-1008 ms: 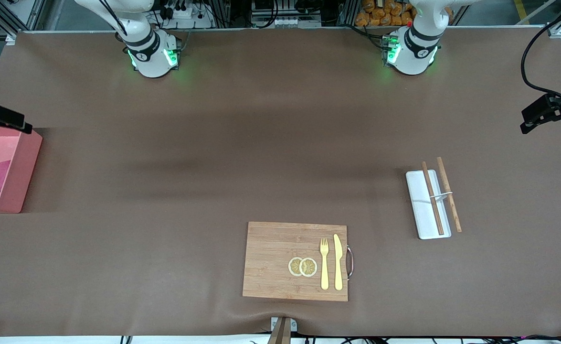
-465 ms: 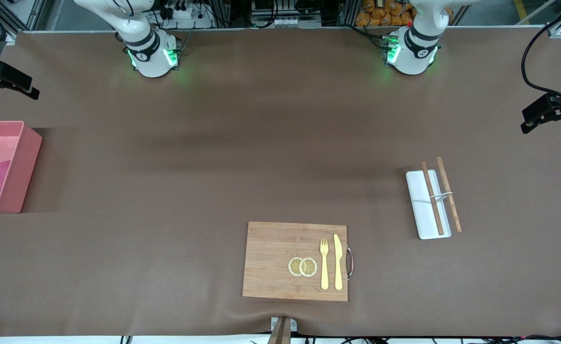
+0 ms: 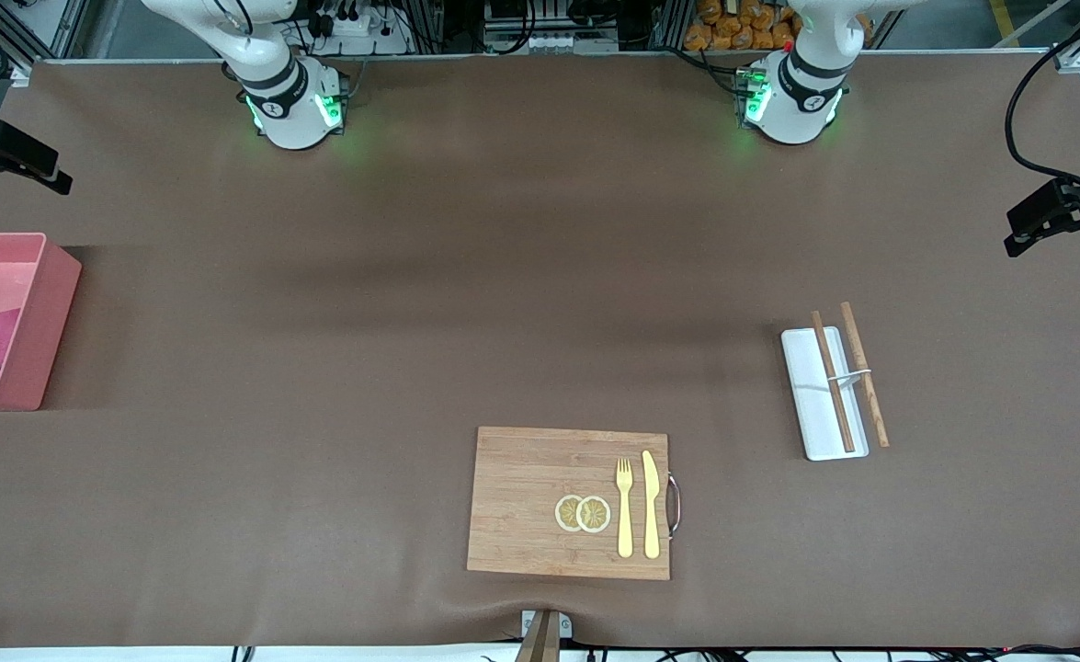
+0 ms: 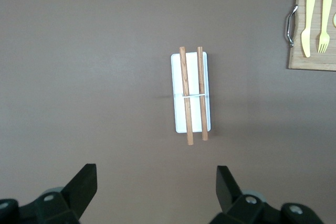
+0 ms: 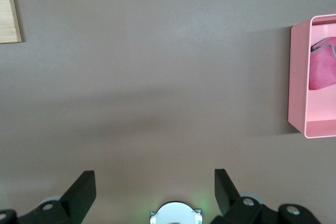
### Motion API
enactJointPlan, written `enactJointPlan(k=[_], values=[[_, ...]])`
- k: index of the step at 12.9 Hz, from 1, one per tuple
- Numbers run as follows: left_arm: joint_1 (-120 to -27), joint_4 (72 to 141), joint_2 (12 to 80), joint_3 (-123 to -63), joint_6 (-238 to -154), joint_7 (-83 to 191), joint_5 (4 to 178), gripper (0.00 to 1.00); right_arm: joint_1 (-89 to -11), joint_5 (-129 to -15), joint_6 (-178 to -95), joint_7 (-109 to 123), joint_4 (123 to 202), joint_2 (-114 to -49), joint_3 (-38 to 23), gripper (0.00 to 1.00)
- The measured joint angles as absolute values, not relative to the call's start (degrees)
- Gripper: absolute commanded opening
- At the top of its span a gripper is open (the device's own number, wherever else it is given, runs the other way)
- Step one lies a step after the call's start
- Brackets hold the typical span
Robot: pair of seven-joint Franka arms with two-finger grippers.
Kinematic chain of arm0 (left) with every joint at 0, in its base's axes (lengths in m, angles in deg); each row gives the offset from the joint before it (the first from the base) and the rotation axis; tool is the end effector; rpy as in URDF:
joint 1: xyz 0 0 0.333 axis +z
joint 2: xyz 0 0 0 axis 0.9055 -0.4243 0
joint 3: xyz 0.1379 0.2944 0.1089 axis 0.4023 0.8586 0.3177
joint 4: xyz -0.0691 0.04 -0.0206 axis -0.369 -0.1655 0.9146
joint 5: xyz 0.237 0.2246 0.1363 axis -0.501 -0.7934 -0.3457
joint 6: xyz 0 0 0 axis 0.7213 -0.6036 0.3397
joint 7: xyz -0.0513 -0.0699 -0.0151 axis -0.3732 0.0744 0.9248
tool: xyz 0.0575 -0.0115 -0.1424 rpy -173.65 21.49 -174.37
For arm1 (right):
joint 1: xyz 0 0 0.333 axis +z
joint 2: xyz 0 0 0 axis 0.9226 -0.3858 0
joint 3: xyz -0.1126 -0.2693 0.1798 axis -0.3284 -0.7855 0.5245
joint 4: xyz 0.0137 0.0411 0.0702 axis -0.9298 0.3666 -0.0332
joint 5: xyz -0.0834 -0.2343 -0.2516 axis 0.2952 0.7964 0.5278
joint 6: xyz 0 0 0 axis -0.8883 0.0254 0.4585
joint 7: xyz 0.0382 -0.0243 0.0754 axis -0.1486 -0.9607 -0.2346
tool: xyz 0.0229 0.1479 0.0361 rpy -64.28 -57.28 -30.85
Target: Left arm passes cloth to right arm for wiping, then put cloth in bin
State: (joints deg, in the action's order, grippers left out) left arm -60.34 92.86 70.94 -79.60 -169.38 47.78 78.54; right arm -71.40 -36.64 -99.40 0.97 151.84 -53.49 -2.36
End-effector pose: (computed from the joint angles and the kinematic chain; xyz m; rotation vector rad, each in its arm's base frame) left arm 0.5225 0.0057 0.6317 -3.0859 -0.0007 -0.1085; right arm 0.4582 -0.0288 0.6418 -3.1031 0.1325 0.1387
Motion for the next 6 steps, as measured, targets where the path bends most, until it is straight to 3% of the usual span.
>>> enactJointPlan(k=[6], values=[[-60.4, 92.8, 71.1, -80.2, -168.0, 47.6, 78.5, 1.0, -71.4, -36.0, -99.4, 0.8, 151.7, -53.5, -2.8, 1.0]])
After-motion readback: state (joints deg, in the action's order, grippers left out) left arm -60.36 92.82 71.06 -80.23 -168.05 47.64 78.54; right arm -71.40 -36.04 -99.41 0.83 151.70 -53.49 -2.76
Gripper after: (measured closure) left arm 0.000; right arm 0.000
